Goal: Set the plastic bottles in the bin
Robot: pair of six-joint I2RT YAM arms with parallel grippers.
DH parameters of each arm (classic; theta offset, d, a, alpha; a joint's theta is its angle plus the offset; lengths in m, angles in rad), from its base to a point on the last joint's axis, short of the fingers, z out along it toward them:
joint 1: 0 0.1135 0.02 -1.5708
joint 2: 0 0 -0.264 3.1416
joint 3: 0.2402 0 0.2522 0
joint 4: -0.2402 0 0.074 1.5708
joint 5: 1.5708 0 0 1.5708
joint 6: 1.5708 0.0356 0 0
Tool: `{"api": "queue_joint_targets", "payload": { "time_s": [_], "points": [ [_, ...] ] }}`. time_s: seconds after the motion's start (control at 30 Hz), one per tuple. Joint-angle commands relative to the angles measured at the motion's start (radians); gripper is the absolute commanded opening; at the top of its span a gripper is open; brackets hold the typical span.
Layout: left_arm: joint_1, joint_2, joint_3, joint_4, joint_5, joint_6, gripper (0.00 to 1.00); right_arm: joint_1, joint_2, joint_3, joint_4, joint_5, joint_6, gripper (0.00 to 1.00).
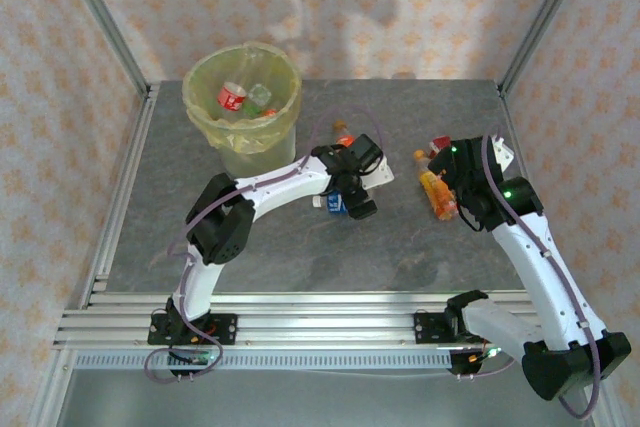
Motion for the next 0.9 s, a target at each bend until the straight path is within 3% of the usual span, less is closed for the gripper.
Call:
{"api": "queue_joint_targets", "payload": {
  "time_s": [0.0,0.57,0.7,0.87],
  "points": [
    [-0.010,0.024,0.025,-0.034,-0.010,-0.007,0.92,-0.005,-0.008,-0.011,0.011,0.005,-0.015,0.99],
    [-0.031,0.054,-0.018,-0.034,-0.037,-0.038,0.81,-0.005,-0.010,-0.038,0.034,-0.007,-0.009,0.99],
    [-0.035,0.062,-0.021,-0.039,-0.038,-0.041,0.73,-0.005,-0.010,-0.037,0.034,-0.008,-0.009,0.99],
    [-0.041,0.063,-0.030,-0.033,-0.042,-0.048,0.73,-0.005,-0.010,-0.043,0.040,-0.009,-0.005,0.99]
  ]
}}
